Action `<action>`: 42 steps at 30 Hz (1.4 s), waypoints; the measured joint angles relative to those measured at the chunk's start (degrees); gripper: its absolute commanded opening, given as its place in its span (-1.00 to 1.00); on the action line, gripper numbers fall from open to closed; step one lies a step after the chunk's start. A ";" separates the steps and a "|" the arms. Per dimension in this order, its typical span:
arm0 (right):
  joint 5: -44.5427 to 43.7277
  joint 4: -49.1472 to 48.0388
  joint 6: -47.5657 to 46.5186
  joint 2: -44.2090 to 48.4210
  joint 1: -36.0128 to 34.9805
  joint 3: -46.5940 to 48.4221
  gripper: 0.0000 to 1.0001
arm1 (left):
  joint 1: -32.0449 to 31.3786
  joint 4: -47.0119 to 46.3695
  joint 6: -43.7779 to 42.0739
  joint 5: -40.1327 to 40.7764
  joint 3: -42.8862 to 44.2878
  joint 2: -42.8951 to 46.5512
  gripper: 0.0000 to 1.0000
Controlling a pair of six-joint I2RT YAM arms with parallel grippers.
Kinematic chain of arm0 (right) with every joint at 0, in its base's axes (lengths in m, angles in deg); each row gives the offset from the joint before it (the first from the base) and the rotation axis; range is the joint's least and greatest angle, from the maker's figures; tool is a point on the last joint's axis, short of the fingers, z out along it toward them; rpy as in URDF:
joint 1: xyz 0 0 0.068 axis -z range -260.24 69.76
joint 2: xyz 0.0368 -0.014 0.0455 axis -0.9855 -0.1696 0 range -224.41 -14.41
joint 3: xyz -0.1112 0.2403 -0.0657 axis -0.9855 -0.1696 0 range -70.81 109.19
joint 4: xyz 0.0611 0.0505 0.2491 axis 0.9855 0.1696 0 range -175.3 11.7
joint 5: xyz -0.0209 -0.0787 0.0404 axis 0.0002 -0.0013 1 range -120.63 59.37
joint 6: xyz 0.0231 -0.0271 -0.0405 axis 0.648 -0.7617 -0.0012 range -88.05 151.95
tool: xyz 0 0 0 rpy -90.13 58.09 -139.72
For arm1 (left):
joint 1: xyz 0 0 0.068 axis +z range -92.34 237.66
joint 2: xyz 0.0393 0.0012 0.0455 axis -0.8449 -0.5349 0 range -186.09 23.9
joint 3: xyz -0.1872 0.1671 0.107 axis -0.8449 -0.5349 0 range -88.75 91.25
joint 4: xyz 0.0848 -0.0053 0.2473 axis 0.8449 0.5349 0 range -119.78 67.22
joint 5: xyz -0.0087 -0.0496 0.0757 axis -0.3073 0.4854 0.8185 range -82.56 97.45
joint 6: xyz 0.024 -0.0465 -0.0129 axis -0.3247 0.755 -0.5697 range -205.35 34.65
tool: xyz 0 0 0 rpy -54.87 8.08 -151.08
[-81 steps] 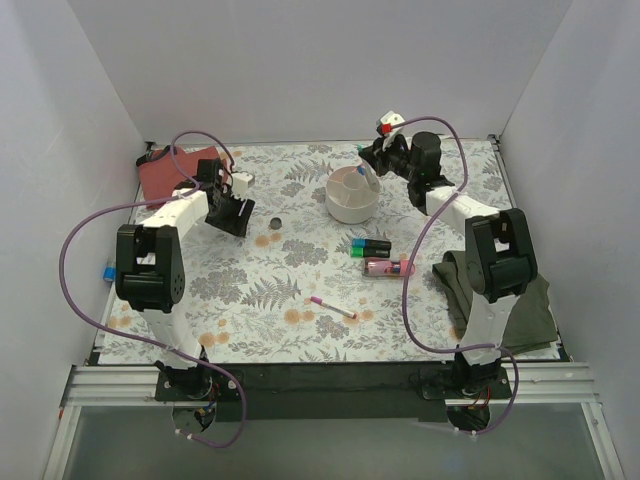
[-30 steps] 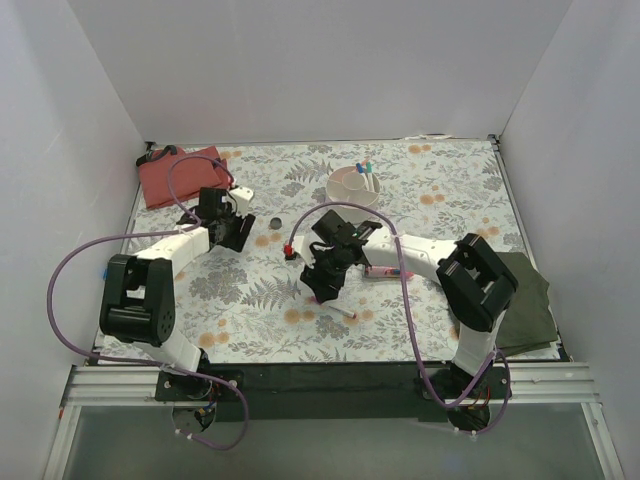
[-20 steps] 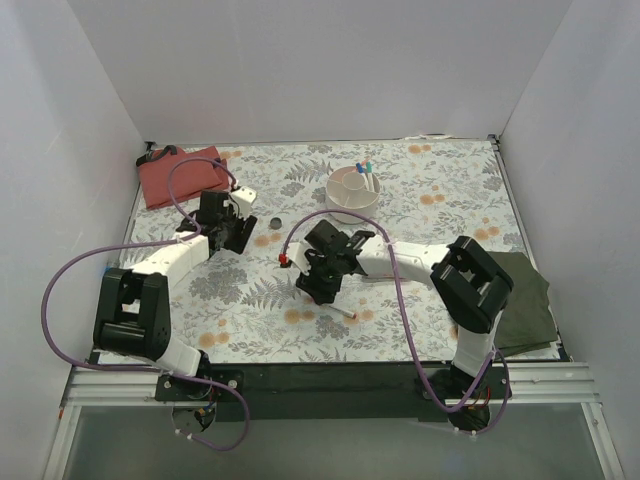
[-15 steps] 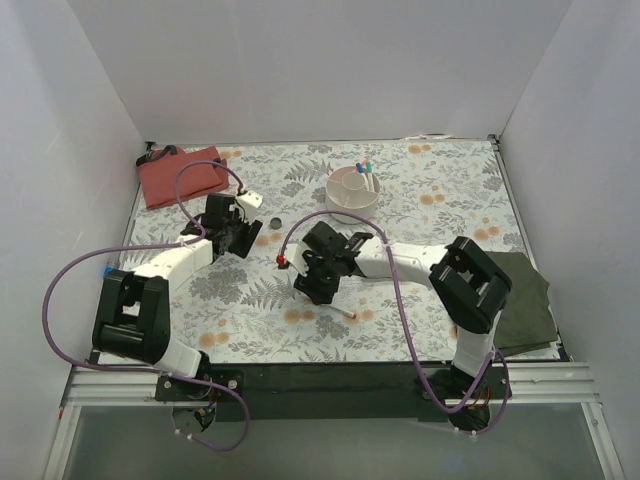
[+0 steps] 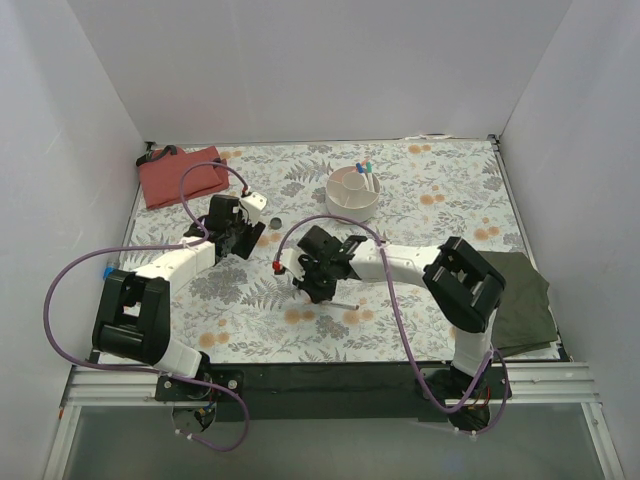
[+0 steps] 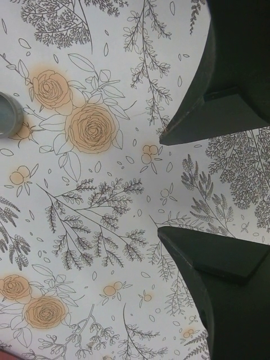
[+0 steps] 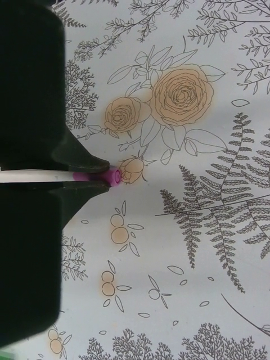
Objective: Sort the stationery into containers
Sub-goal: Pick up the pen from the center of the board, then place the pen in the storage box.
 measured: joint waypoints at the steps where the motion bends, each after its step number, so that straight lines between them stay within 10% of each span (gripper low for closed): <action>1: -0.02 0.92 -0.31 -0.13 0.22 0.55 -0.97 | 0.00 -0.07 -0.13 0.09 0.00 0.00 0.19; 12: 8.76 6.64 -1.92 0.66 25.68 30.84 -0.97 | -0.07 -0.28 -0.33 -0.70 1.16 -3.32 0.19; 17: 12.48 -9.03 3.15 8.37 38.18 22.69 -0.97 | -0.07 1.27 0.28 -2.56 4.28 -6.10 0.18; 42: 13.29 -45.64 20.94 -0.92 40.87 13.35 -0.97 | 0.61 9.22 -0.37 -4.48 13.51 -13.86 0.18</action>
